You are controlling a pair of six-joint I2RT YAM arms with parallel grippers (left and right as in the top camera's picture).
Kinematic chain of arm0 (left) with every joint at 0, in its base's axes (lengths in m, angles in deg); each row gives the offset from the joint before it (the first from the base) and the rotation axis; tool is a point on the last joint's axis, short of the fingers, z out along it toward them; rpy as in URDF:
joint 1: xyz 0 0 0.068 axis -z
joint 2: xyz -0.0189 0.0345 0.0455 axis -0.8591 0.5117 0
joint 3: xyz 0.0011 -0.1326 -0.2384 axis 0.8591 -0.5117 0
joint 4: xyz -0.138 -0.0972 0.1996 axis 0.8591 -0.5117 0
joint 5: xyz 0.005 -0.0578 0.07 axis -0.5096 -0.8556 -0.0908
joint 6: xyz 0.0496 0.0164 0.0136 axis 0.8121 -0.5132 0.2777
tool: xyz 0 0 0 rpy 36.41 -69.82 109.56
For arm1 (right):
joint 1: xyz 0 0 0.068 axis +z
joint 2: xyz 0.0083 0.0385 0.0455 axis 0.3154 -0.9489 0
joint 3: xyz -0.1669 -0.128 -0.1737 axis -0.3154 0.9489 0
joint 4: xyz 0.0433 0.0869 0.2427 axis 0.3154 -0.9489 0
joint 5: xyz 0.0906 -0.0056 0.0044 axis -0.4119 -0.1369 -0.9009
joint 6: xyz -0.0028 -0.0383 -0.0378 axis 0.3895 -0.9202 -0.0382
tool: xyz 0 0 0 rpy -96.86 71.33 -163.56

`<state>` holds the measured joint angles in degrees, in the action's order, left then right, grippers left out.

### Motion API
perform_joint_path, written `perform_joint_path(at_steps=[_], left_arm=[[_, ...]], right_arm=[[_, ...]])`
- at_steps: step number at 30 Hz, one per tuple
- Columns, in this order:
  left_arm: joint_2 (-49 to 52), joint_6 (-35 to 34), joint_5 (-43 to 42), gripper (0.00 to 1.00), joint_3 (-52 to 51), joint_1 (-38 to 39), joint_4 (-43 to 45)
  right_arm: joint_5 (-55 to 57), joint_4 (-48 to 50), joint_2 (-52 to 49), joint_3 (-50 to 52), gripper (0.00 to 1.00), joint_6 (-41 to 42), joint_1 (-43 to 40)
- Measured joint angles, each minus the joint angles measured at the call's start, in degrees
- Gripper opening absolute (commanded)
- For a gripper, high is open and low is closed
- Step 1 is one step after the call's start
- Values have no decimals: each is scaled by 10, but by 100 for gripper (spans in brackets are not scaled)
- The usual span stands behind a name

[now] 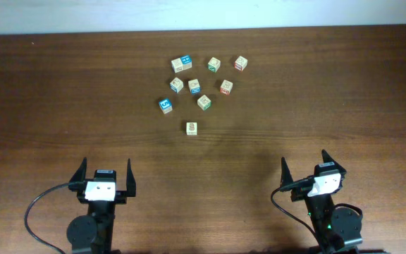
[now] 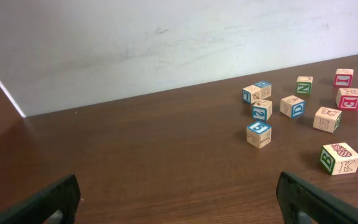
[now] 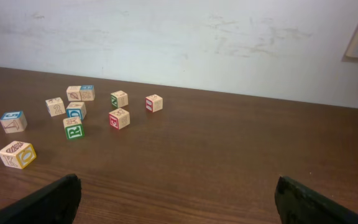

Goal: Rotate 4 blocks

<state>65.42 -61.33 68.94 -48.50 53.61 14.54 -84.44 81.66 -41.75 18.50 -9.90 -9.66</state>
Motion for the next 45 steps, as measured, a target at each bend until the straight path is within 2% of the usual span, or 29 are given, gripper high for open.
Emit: perform_joint_path(at_steps=[3, 16, 21, 25, 31, 35, 39, 41, 45], left_arm=[[0, 0, 0, 99, 0, 0, 0], [0, 0, 0, 99, 0, 0, 0], [0, 0, 0, 99, 0, 0, 1], [0, -3, -2, 99, -2, 0, 77], [0, -46, -31, 99, 10, 0, 123], [12, -48, -36, 99, 92, 0, 129], [98, -48, -61, 99, 197, 0, 122], [186, -48, -84, 99, 273, 0, 75], [376, -48, -135, 99, 441, 0, -84]], right_arm=[[0, 0, 0, 0, 98, 0, 33], [0, 4, 0, 0, 98, -9, 34], [0, 64, 0, 1, 99, -10, 34], [-16, 83, 0, -4, 99, -11, 34], [-24, 85, 0, -91, 99, -11, 34], [-38, 85, 0, -145, 99, -13, 34], [-72, 66, -22, -206, 99, -13, 34], [-87, 38, -63, -248, 99, -14, 34], [-130, -88, -263, -400, 98, -17, 34]])
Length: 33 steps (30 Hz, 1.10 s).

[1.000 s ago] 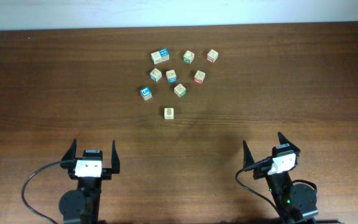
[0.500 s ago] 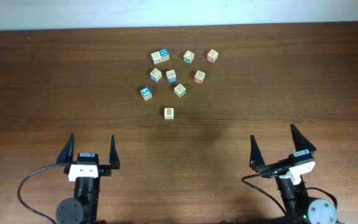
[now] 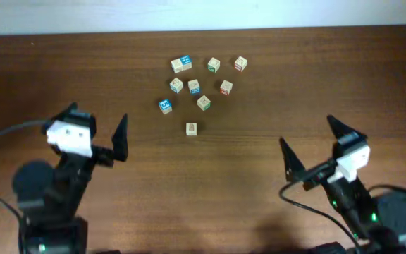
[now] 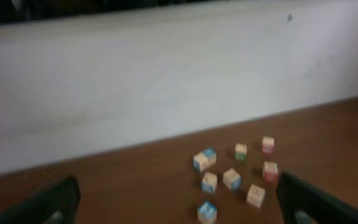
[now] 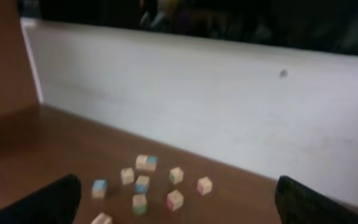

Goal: Rotate 4 blocks

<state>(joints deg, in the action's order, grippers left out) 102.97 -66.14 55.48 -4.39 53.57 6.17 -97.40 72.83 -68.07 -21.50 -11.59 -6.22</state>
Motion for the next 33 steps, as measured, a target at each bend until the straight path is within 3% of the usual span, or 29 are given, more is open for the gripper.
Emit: perform_joint_path(at_steps=[4, 8, 12, 14, 17, 19, 20, 23, 25, 29, 31, 33], left_arm=[[165, 0, -16, 99, 144, 0, -160], [315, 0, -28, 99, 281, 4, -315], [409, 0, -9, 99, 318, 46, -342], [447, 0, 9, 99, 319, 47, -344], [480, 0, 45, 99, 322, 47, -342], [508, 0, 72, 99, 322, 48, -346], [532, -2, 101, 99, 323, 48, -347], [572, -59, 173, 99, 323, 48, -347], [591, -111, 205, 99, 323, 39, -346], [596, -148, 224, 99, 323, 8, -344], [596, -150, 224, 99, 323, 9, -344], [596, -150, 224, 99, 323, 9, -344]], right_arm=[[-49, -176, -222, -183, 99, 0, 0], [-96, -426, -492, -459, 99, 0, 0], [-108, -631, -730, -687, 98, -18, 21], [-110, -573, -834, -718, 98, -32, 45], [-162, -426, -937, -719, 75, 35, 58], [-141, -392, -971, -719, 75, 74, 73], [-91, -369, -992, -719, 75, 137, 95], [11, -326, -1026, -719, 75, 247, 136], [36, -309, -1045, -719, 75, 213, 144], [50, -307, -1077, -719, 73, 21, 145], [52, -305, -1095, -719, 55, -39, 145], [52, -299, -1109, -719, 46, -59, 145]])
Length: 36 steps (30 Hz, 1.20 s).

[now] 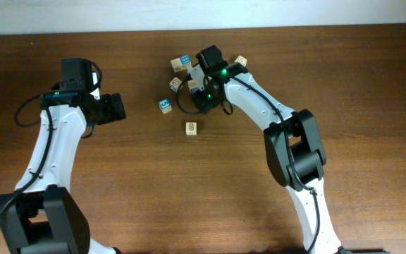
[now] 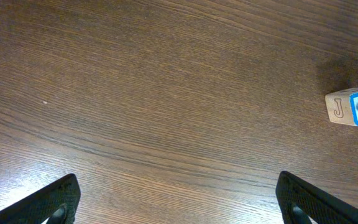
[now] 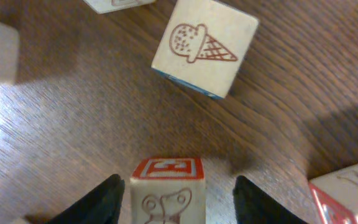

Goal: Rotate 4 blocks

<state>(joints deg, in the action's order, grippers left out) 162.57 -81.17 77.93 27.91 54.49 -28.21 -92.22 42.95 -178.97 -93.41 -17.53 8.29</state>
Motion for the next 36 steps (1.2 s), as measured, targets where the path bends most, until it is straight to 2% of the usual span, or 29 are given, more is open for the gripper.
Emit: perform_joint_path(at_steps=[1, 3, 4, 5, 7, 9, 10, 13, 16, 19, 28, 30, 32, 36], left_arm=[[0, 0, 0, 99, 0, 0, 0], [0, -2, 0, 99, 0, 0, 0], [0, -2, 0, 99, 0, 0, 0], [0, -2, 0, 99, 0, 0, 0], [0, -2, 0, 99, 0, 0, 0], [0, -2, 0, 99, 0, 0, 0], [0, -2, 0, 99, 0, 0, 0], [0, -2, 0, 99, 0, 0, 0], [0, -2, 0, 99, 0, 0, 0], [0, -2, 0, 99, 0, 0, 0], [0, -2, 0, 99, 0, 0, 0], [0, -2, 0, 99, 0, 0, 0], [0, -2, 0, 99, 0, 0, -1], [0, -2, 0, 99, 0, 0, -1]], right_arm=[[0, 5, -3, 0, 34, -7, 0], [0, 8, -3, 0, 24, -9, 0], [0, 5, -3, 0, 16, -5, 0], [0, -4, -3, -3, 13, 10, 0], [0, -63, 5, -7, 13, 77, 0], [-1, -120, 30, -7, 13, 181, 0], [-3, -163, 40, -11, 13, 259, 0], [-7, -165, 41, 5, 13, 358, 12], [-8, -136, 41, 33, 14, 397, 35], [-9, -127, 41, 36, 29, 406, 42], [-10, -142, 41, 36, 48, 413, 42], [-10, -153, 41, 28, 57, 398, 38], [-11, -157, 41, -33, 64, 372, 12], [20, -69, 42, -56, 63, 376, -61]])
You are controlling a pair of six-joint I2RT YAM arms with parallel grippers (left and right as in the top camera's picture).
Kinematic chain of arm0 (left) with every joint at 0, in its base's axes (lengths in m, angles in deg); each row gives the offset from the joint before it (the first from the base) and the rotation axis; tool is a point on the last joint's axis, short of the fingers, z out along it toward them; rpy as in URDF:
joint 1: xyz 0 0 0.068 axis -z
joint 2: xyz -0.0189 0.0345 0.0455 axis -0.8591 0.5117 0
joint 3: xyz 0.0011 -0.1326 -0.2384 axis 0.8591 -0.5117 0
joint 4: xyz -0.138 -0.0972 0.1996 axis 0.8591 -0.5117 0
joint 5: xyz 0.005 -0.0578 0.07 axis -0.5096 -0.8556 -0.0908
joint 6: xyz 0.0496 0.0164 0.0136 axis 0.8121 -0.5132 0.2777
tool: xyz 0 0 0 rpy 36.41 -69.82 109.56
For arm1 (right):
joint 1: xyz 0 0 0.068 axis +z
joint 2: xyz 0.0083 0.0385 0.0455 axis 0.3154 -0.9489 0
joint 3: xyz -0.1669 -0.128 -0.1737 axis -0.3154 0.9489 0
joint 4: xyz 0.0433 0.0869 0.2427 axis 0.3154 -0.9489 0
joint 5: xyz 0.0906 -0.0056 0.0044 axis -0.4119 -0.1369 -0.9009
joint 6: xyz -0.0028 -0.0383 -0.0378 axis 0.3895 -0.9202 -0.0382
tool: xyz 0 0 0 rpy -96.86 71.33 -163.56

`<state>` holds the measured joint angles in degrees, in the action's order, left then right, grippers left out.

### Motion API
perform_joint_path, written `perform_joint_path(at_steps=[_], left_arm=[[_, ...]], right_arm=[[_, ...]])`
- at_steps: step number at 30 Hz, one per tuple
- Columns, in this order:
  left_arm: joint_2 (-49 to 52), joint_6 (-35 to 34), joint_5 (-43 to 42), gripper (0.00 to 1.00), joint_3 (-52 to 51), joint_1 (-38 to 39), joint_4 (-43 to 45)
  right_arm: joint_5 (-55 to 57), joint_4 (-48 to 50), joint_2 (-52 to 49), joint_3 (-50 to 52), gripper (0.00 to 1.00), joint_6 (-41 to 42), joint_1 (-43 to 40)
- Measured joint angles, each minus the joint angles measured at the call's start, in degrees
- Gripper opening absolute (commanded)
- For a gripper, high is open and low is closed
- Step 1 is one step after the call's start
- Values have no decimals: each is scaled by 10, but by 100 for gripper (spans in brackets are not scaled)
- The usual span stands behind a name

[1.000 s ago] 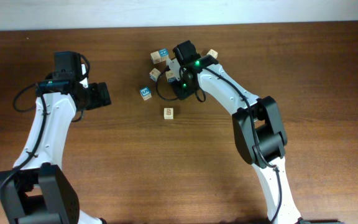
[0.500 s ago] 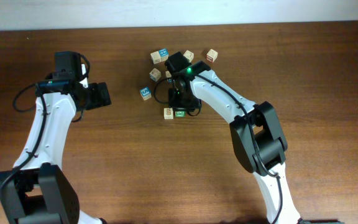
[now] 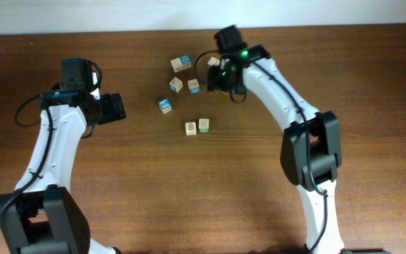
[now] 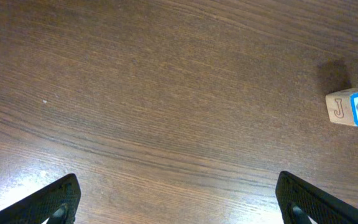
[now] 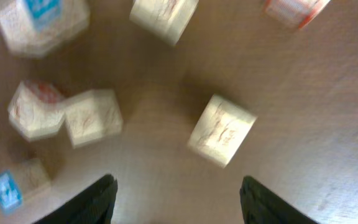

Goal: Rotate 4 blocks

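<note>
Small wooden letter blocks lie in a cluster at the table's back middle. A green-edged block (image 3: pixel 204 125) rests beside a plain one (image 3: pixel 190 128) at the front of the cluster. Further back are the blue 5 block (image 3: pixel 165 105) and a blue-topped block (image 3: pixel 182 63). My right gripper (image 3: pixel 225 79) hovers open over the cluster's back right and hides some blocks. Its blurred wrist view shows a pale block (image 5: pixel 221 130) just ahead of the empty fingers (image 5: pixel 101 199). My left gripper (image 3: pixel 113 108) is open over bare wood, left of the 5 block (image 4: pixel 352 107).
The dark wooden table (image 3: pixel 118 197) runs up to a white wall at the back. The right arm stretches from the front right across the table up to the cluster. The left arm stands along the left side.
The green-edged block has moved from the cluster's middle to the front, beside the plain block. My right gripper has moved back and to the right, still open. The left arm has not moved.
Both arms were first folded at the front edge with open grippers, then raised. Later the left gripper was out left of the cluster and the right one sat low with a block between its fingers. Now the green-edged block lies further forward and the right gripper is empty.
</note>
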<state>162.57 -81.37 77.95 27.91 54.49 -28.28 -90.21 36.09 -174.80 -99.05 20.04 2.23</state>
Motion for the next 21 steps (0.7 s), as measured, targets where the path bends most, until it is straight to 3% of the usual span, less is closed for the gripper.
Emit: perform_joint_path(at_steps=[7, 11, 15, 17, 21], left_arm=[[0, 0, 0, 99, 0, 0, 0], [0, 0, 0, 99, 0, 0, 1], [0, 0, 0, 99, 0, 0, 1], [0, 0, 0, 99, 0, 0, 1], [0, 0, 0, 99, 0, 0, 0]], right_arm=[[93, 52, -68, 0, 62, 111, -10], [91, 56, -78, 0, 34, 120, -7], [88, 38, -77, -2, 28, 59, -7], [87, -1, -72, -4, 29, 41, -7], [-19, -130, -23, -6, 29, -14, -3]])
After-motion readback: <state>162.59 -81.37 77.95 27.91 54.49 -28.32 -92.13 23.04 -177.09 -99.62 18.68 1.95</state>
